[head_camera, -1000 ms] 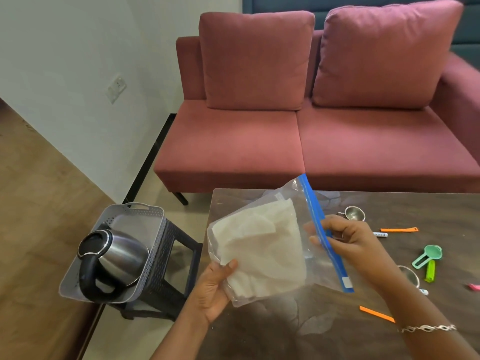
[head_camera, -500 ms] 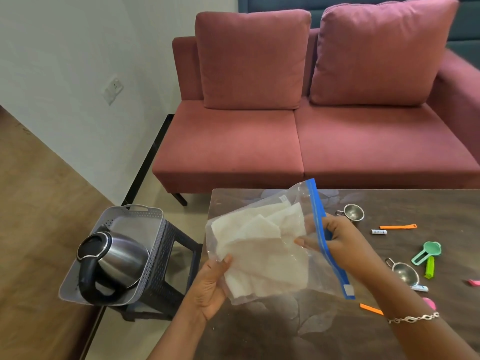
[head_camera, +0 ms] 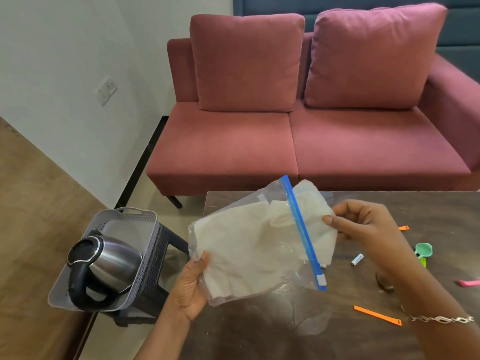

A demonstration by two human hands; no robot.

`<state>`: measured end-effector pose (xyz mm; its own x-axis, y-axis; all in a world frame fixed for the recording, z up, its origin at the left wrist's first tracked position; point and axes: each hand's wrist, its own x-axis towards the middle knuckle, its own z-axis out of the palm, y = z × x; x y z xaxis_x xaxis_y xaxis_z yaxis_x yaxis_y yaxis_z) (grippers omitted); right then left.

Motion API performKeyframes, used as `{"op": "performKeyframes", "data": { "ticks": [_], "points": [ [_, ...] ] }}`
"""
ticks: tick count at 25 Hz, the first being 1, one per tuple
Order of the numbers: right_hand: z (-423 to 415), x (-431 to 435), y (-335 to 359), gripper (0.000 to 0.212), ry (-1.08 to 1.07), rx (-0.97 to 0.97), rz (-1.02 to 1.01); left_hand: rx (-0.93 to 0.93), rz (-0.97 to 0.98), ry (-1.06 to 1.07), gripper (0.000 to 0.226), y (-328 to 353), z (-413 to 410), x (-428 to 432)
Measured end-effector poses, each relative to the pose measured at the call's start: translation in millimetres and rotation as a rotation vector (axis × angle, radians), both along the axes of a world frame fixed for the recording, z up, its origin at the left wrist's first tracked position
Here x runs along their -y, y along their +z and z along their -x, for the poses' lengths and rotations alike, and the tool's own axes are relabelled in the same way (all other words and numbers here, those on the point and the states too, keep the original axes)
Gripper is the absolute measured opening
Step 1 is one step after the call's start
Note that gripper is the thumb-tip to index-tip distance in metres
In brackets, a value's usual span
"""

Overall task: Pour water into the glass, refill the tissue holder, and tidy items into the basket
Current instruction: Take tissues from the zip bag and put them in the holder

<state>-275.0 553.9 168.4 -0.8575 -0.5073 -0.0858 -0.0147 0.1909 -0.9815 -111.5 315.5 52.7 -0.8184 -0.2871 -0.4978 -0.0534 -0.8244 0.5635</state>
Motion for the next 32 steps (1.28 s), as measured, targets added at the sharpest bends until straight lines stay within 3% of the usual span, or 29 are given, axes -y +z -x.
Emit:
{"op": "performKeyframes", "data": {
  "ticks": [7, 8, 11, 16, 21, 24, 25, 28, 29, 32],
  "points": [
    [13, -23, 10, 0.027, -0.227, -0.157, -0.071, 0.014, -0.010, 0.027, 0.097, -5, -8, 10],
    [16, -28, 10, 0.028, -0.288, -0.176, -0.091, 0.013, -0.020, 0.027, 0.087, -5, -9, 10],
    [24, -39, 8, 0.026, -0.412, -0.277, -0.201, 0.010, -0.046, 0.088, 0.025, -7, -15, 11],
    [17, -28, 4, 0.020, -0.423, -0.379, -0.391, 0.060, -0.110, 0.156, 0.029, -15, -21, 8],
    [1, -1, -11, 0.036, -0.188, -0.398, -0.560, 0.032, -0.200, 0.121, 0.033, -15, -23, -5],
    [-10, 15, -19, 0.029, -0.079, -0.343, -0.613, 0.031, -0.217, 0.135, 0.092, -20, -23, -11],
    [-12, 18, -23, 0.026, -0.030, -0.303, -0.599, 0.026, -0.216, 0.138, 0.102, -24, -24, -11],
    [-23, 29, -25, 0.009, 0.129, -0.070, -0.431, 0.023, -0.200, 0.164, 0.104, -35, -29, -14],
    [-26, 34, -28, 0.015, 0.171, -0.053, -0.453, 0.031, -0.191, 0.176, 0.104, -39, -32, -16],
    [-34, 48, -47, 0.023, 0.194, -0.199, -0.660, 0.071, -0.170, 0.182, 0.098, -50, -42, -20]
  ]
}}
